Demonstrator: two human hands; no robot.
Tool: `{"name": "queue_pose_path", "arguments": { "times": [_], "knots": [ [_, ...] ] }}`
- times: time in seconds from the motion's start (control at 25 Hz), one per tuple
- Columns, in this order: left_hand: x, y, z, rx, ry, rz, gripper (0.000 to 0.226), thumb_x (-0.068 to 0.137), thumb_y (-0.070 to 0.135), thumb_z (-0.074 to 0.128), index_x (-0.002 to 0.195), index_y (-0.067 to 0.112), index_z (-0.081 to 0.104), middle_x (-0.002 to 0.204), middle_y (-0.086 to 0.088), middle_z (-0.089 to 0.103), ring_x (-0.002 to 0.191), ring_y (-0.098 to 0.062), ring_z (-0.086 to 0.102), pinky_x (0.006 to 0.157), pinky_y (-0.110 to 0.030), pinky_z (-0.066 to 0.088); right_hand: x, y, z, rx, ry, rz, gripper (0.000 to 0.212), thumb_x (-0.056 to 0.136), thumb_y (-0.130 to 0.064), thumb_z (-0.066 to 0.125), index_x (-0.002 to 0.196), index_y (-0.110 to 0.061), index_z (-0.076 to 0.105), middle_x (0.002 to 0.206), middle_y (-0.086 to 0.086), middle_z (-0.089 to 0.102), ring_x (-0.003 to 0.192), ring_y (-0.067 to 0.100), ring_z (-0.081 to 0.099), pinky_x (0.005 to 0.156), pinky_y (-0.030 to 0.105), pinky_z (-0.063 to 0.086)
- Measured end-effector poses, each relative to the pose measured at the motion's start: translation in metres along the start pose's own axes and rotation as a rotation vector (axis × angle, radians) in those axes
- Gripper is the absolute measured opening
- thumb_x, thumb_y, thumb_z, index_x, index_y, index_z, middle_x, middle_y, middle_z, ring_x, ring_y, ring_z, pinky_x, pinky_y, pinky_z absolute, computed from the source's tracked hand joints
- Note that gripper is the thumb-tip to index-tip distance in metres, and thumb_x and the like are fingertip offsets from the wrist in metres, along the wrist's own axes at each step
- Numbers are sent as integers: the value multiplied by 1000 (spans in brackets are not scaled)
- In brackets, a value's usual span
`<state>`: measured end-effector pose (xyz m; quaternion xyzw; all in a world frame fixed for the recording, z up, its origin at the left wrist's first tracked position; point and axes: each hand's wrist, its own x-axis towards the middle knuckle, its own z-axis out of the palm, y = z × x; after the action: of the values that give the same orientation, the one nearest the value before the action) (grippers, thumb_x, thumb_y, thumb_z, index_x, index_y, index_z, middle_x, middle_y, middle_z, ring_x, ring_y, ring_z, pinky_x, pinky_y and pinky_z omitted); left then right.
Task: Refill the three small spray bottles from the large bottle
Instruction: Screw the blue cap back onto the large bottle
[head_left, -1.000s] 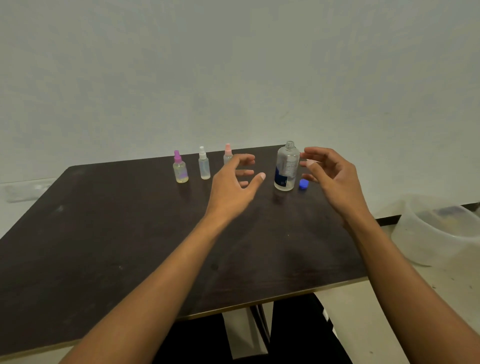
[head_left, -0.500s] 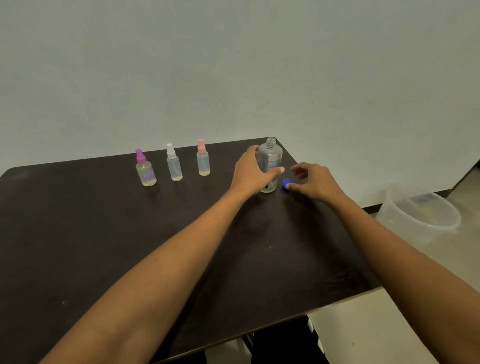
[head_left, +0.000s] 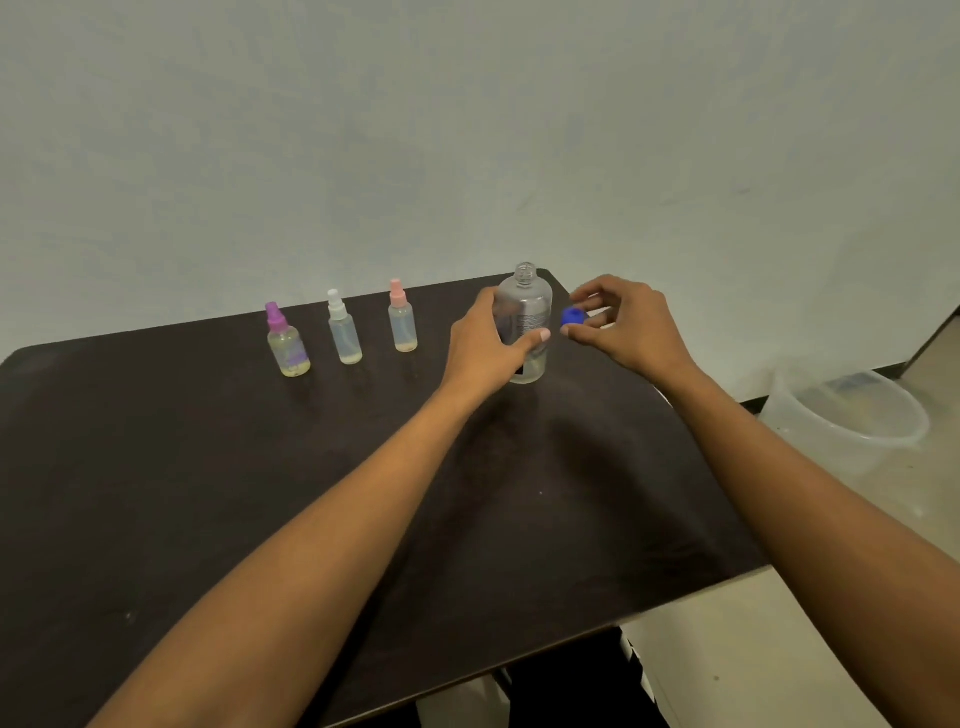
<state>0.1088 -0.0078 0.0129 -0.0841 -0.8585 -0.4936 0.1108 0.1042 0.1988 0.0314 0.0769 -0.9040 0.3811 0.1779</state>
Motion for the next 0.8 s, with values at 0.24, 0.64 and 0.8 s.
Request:
{"name": "queue_pose_path", "arguments": {
  "times": [0.24, 0.64, 0.8],
  "knots": [
    [-50, 24, -41, 12, 15, 50, 75, 83, 50, 84, 146, 27, 50, 141, 5, 64, 125, -16, 63, 106, -40, 56, -11, -84, -48, 71, 10, -256, 32, 82, -26, 90, 108, -21, 72, 98, -13, 74, 86, 3, 72, 73, 12, 57],
    [-114, 54, -83, 46, 7, 92, 77, 86, 44, 82, 151, 26, 46, 147, 3, 61, 129, -17, 61, 99, -24, 46, -28, -164, -85, -217, -362, -609, 34, 92, -7, 77, 121, -23, 78, 119, -10, 74, 106, 8, 71, 91, 24, 61],
    [-127, 56, -88, 69, 7, 110, 79, 86, 47, 81, 153, 27, 44, 149, 3, 59, 132, -20, 61, 109, -38, 50, -31, -190, -94, -387, -477, -683, 32, 92, -14, 79, 122, -22, 78, 120, -5, 75, 104, 11, 71, 91, 29, 61]
  ]
}}
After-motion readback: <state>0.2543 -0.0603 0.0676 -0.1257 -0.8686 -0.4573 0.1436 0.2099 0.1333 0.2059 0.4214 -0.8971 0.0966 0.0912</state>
